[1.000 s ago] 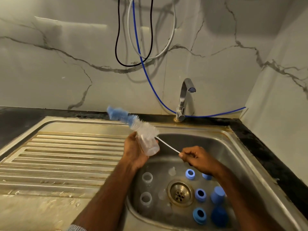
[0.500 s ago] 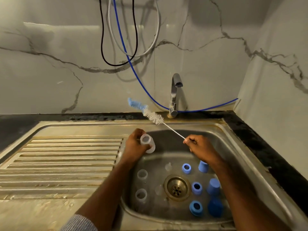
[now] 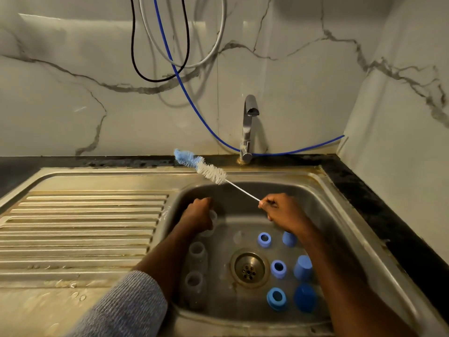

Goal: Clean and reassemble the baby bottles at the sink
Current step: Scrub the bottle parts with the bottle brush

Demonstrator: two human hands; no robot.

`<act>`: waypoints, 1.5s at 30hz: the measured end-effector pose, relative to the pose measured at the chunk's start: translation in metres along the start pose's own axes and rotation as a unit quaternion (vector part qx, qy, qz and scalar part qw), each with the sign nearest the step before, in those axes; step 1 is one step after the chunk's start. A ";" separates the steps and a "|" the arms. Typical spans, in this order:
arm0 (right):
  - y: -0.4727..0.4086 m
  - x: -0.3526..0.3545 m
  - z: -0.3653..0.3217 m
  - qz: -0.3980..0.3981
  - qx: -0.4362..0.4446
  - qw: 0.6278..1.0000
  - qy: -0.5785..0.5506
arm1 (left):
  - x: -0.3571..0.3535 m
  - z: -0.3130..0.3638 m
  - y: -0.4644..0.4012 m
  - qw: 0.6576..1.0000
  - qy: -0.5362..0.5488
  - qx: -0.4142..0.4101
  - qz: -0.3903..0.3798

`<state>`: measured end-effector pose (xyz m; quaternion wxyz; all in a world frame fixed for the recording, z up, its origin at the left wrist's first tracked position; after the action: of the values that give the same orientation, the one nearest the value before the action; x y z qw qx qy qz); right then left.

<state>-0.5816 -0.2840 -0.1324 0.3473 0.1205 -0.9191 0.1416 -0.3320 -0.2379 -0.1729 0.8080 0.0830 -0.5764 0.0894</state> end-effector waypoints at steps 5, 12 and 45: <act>0.001 0.000 0.000 -0.002 -0.007 1.000 -0.004 | -0.004 -0.009 -0.001 1.000 0.002 0.008 0.002; 0.001 0.001 0.002 0.001 -0.019 1.000 -0.011 | 0.010 0.010 0.005 0.996 -0.075 -0.032 0.043; 0.004 0.003 -0.011 0.020 -0.065 0.994 -0.080 | 0.030 0.041 0.031 0.791 0.597 0.099 0.086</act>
<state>-0.5786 -0.2768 -0.1236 0.2766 0.0905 -0.9535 0.0783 -0.3675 -0.2165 -0.1301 0.9677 0.0421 0.0283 0.2468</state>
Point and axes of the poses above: each hand's wrist, its own y-axis away from the middle knuckle, its own x-axis out of the back of the hand, z = x × y, the point moved 6 cm from there along -y, towards the middle knuckle, and after that the axes turned 4 degrees about z, right-handed, at the moved point
